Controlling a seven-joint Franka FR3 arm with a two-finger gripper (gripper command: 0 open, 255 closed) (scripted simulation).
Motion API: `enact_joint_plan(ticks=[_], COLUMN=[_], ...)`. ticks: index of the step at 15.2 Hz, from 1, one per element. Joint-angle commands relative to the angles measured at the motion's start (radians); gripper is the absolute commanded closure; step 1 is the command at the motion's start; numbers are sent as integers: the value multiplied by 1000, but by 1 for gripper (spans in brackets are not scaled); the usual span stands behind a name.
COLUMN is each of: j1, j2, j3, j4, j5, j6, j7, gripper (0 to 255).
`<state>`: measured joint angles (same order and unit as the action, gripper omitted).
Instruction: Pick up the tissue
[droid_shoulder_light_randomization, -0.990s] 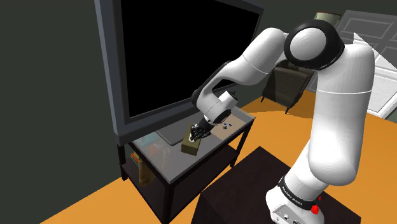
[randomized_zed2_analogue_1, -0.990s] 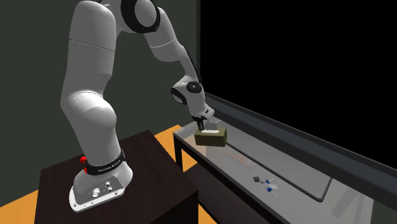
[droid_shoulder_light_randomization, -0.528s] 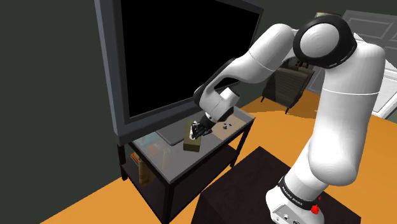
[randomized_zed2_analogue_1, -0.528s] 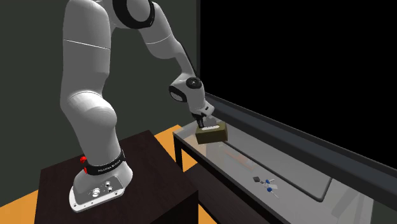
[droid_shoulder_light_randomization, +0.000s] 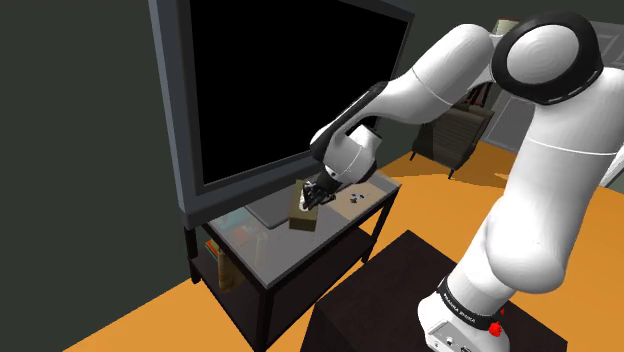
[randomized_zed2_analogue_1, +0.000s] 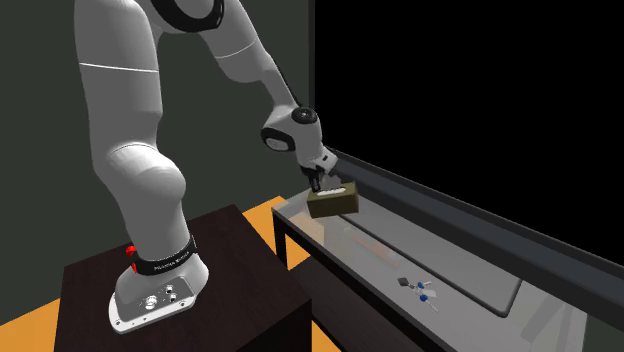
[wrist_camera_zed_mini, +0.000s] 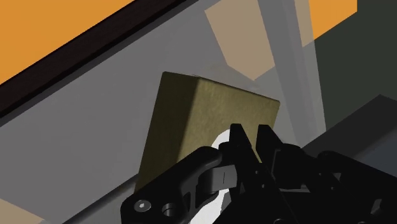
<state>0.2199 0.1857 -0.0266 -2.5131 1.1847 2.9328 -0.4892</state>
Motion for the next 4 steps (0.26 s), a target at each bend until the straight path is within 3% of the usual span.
enact_joint_plan(ticks=[1,4], j1=[11,16], j2=[-33,-51], j3=[-18,-27], j4=[-16,-24], j5=[-73,-111], j6=[-12,-18], j7=[68,104], gripper=[255,255])
